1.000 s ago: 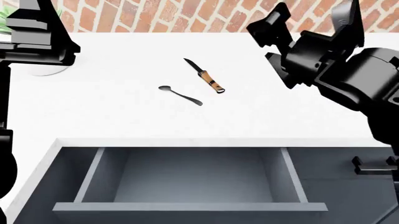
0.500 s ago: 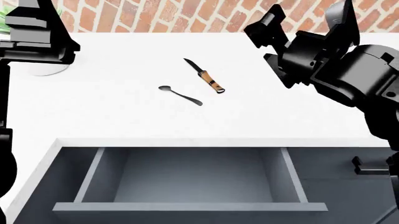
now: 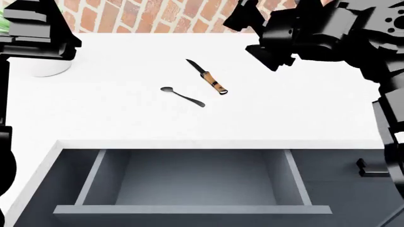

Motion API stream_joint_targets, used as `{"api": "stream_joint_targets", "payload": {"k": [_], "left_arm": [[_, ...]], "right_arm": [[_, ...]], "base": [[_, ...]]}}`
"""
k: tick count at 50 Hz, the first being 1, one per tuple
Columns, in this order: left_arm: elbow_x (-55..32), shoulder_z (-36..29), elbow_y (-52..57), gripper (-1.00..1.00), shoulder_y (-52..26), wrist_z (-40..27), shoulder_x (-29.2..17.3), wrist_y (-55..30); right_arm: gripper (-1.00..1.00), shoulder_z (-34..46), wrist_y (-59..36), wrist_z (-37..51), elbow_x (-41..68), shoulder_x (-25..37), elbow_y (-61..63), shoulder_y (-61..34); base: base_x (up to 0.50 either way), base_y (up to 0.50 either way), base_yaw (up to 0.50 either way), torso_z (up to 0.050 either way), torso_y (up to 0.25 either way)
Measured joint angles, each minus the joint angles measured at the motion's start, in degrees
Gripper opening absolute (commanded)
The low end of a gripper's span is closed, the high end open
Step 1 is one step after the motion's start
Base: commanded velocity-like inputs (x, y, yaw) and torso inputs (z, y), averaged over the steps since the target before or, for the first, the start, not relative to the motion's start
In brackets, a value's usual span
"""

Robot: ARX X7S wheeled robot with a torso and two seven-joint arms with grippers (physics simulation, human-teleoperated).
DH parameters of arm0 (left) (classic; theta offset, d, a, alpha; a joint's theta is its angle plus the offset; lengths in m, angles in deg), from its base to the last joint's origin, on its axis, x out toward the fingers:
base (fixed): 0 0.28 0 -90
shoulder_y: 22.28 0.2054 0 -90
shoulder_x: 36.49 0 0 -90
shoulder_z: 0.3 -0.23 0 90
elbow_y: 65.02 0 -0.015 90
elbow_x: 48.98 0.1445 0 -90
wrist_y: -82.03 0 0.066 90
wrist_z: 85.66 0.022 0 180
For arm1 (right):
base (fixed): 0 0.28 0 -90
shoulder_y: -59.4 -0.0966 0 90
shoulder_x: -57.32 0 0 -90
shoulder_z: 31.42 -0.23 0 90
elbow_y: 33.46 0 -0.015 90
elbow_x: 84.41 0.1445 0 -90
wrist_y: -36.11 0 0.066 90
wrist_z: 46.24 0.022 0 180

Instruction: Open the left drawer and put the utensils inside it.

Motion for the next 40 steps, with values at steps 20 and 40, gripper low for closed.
{"api": "stream_joint_targets", "payload": {"k": [20,40], "left_arm": [[0.3,-0.1,-1.0,1.0,1.0,0.4,0.0,1.6],[-0.1,0.1,-1.1,1.0,1.4,0.0,-0.2,1.9]], "right_arm": [[1.0,42.5,2.8,-13.9,33.4,-3.3,-9.0,-7.5],[1.0,67.7,3.6,-17.8,54.1,-4.2,-10.3,-9.5]], "base": [[0.3,0.0,0.0,0.0,0.0],[0.2,0.0,0.0,0.0,0.001]]}}
